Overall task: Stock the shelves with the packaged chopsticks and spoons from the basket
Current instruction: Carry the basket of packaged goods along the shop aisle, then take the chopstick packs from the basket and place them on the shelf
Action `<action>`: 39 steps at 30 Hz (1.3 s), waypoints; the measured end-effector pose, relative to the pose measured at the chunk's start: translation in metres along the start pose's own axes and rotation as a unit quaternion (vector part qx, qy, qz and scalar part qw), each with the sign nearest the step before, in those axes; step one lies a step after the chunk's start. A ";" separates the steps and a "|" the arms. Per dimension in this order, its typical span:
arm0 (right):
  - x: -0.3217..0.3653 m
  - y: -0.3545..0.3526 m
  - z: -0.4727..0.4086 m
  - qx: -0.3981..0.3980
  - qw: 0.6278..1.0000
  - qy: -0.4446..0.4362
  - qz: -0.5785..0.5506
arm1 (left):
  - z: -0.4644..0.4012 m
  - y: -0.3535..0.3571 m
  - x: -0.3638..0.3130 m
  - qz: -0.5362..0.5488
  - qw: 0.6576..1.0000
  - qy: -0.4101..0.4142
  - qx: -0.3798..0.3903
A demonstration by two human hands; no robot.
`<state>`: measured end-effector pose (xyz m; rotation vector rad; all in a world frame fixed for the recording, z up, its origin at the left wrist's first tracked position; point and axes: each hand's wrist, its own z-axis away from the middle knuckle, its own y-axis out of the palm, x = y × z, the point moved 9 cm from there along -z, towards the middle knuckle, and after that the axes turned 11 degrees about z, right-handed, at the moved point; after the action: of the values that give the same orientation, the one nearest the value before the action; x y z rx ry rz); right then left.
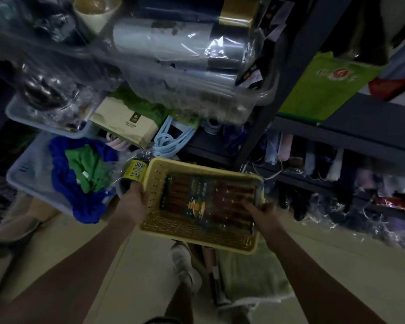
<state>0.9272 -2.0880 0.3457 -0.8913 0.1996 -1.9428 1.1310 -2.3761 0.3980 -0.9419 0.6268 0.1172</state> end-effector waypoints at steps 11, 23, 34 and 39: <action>0.074 -0.018 0.011 -0.152 0.941 -0.154 0.260 | -0.016 0.015 0.014 0.039 0.999 0.028 0.021; 0.119 0.072 0.015 0.004 0.605 -0.327 0.726 | 0.036 0.008 -0.026 0.039 0.981 0.188 -0.013; 0.104 -0.025 0.087 0.064 0.862 -0.267 0.426 | 0.104 0.049 -0.097 0.581 0.807 -0.068 0.078; 0.091 0.020 0.110 0.137 0.865 -0.339 0.344 | 0.116 0.028 -0.106 0.532 0.846 0.024 -0.031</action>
<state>0.9886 -2.1492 0.4607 -1.0689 -0.1622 -0.8939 1.0866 -2.2504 0.4859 -0.5584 1.1457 1.1164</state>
